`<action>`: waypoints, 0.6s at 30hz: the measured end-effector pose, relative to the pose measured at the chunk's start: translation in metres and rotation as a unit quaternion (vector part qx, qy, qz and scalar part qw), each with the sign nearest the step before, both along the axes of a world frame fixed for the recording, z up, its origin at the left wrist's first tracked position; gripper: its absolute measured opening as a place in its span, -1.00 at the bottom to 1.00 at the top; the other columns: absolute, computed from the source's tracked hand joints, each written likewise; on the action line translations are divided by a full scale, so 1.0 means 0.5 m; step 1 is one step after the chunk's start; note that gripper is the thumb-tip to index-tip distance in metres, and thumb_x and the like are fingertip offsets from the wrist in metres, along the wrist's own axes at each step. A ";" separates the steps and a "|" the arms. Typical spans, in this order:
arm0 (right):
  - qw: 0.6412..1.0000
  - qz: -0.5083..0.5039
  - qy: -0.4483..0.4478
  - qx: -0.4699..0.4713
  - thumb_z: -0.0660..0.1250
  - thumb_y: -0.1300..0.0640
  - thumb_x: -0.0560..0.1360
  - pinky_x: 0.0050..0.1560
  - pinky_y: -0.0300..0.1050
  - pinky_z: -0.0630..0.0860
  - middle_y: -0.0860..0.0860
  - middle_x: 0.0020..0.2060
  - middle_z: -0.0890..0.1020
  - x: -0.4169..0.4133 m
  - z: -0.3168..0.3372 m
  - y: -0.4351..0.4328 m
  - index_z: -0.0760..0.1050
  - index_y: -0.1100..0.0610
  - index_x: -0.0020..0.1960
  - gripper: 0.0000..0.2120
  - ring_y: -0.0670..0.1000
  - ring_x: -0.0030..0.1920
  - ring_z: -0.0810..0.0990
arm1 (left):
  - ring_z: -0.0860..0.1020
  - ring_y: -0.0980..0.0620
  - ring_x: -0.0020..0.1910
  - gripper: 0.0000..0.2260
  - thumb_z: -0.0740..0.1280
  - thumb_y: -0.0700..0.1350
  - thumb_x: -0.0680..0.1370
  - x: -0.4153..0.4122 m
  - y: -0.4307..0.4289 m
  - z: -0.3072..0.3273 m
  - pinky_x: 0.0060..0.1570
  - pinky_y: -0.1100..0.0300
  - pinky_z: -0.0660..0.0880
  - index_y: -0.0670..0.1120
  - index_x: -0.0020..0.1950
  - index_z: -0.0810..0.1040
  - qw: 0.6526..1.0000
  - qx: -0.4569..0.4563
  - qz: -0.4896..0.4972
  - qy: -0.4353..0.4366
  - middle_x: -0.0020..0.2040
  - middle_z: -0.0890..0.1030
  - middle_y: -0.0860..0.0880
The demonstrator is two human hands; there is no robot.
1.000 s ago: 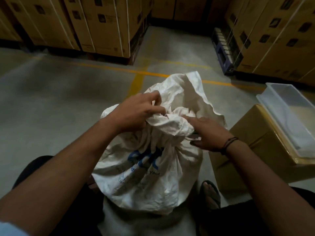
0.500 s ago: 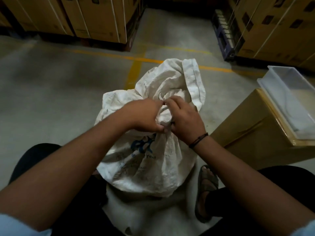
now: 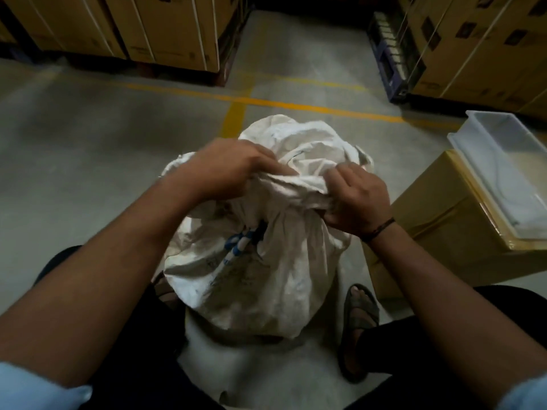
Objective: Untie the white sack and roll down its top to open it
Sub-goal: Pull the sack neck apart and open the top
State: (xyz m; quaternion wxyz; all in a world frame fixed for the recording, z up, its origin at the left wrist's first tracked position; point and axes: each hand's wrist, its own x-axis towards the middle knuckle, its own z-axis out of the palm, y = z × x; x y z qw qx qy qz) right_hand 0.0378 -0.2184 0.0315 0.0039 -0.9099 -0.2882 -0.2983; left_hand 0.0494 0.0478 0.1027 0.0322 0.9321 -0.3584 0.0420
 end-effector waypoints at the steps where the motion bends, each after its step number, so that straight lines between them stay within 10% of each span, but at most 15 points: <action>1: 0.998 -0.036 -0.008 0.041 0.44 -0.12 0.39 -0.41 0.00 0.40 0.13 -0.22 0.55 -0.003 -0.005 -0.002 0.52 0.18 -0.08 -0.63 0.21 -0.26 0.52 | 0.56 0.02 0.20 -0.18 0.28 -0.32 0.40 0.000 0.013 0.003 -0.31 0.20 0.28 0.47 0.44 0.34 1.000 -0.010 0.022 -0.005 0.37 0.55 0.24; 5: 0.987 -0.099 0.012 0.124 0.42 0.00 0.32 -0.42 -0.03 0.41 0.13 -0.19 0.54 -0.015 -0.030 0.013 0.46 0.16 -0.04 -0.68 0.23 -0.26 0.54 | 0.58 -0.09 0.20 -0.23 0.34 -0.19 0.48 -0.001 0.029 -0.010 -0.04 0.06 0.51 0.52 0.47 0.18 0.993 0.013 0.089 0.074 0.35 0.59 0.10; 10: 0.991 -0.072 0.006 0.112 0.48 0.10 0.15 -0.48 -0.10 0.44 0.13 -0.15 0.62 -0.040 -0.045 0.054 0.38 0.12 0.16 -0.39 0.21 -0.30 0.60 | 0.56 0.13 0.12 -0.39 0.24 0.55 0.39 -0.021 0.006 0.001 0.20 0.00 0.50 0.17 0.23 0.51 0.948 -0.090 0.068 0.297 0.16 0.61 0.17; 14: 0.995 -0.040 0.070 0.057 0.48 0.00 0.28 -0.41 -0.08 0.48 0.12 0.05 0.63 -0.043 -0.050 0.089 0.33 0.12 0.37 -0.28 0.17 -0.21 0.63 | 0.57 -0.03 0.09 -0.25 0.40 0.42 0.41 -0.024 -0.051 -0.076 0.02 0.09 0.49 -0.03 0.40 0.33 0.961 -0.049 0.123 0.244 0.22 0.60 -0.05; 18: 0.942 0.092 0.320 -0.048 0.49 -0.13 0.31 -0.13 -0.03 0.61 0.03 0.47 0.25 -0.011 -0.041 0.029 -0.08 -0.05 0.62 0.07 0.08 0.18 0.54 | 0.58 -0.10 0.15 -0.30 0.42 0.19 0.51 -0.015 -0.041 -0.118 -0.05 0.13 0.41 -0.08 0.49 0.23 0.971 -0.001 0.090 0.221 0.28 0.59 -0.11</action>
